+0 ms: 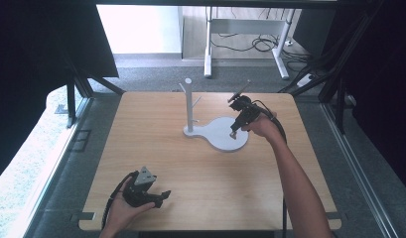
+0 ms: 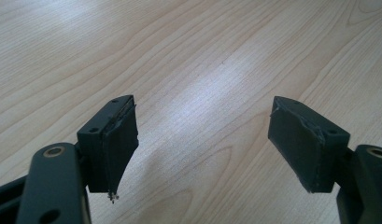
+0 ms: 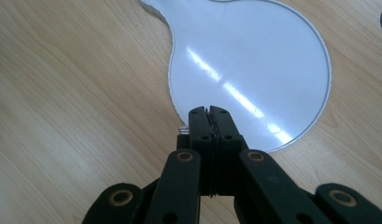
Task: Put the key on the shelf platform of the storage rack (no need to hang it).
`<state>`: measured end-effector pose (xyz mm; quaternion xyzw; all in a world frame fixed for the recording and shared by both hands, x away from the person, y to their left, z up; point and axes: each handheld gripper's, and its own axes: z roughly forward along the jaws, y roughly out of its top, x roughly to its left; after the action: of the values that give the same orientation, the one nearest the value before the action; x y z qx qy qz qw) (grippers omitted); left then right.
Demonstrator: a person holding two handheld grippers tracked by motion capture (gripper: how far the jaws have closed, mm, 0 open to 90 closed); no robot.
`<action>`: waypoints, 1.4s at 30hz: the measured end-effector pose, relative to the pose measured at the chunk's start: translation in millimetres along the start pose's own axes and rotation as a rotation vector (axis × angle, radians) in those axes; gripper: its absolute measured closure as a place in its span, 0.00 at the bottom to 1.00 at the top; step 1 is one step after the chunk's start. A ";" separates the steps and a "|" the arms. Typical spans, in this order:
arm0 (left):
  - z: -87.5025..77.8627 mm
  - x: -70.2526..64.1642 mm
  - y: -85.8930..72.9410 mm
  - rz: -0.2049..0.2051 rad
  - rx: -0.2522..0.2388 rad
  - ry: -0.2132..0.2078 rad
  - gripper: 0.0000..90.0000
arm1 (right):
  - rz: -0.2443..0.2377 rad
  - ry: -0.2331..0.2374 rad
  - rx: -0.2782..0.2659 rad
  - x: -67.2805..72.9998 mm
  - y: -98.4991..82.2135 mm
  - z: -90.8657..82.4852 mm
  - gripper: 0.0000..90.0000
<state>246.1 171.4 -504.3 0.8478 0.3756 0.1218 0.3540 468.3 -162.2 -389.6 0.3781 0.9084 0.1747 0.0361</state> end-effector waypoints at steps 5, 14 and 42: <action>-0.6 0.9 0.0 -0.001 -0.001 0.000 0.27 | 0.012 -0.003 0.010 -1.9 7.1 6.4 0.99; 0.2 1.2 -0.4 -0.002 -0.001 -0.001 0.27 | 0.033 0.015 0.023 -8.8 15.1 23.8 1.00; 1.0 2.9 -1.3 -0.001 0.004 0.001 0.27 | 0.114 -0.009 0.021 -30.9 22.0 66.4 0.99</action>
<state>247.9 173.5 -506.1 0.8482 0.3764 0.1213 0.3523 518.2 -150.2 -446.2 0.4303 0.8871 0.1652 0.0261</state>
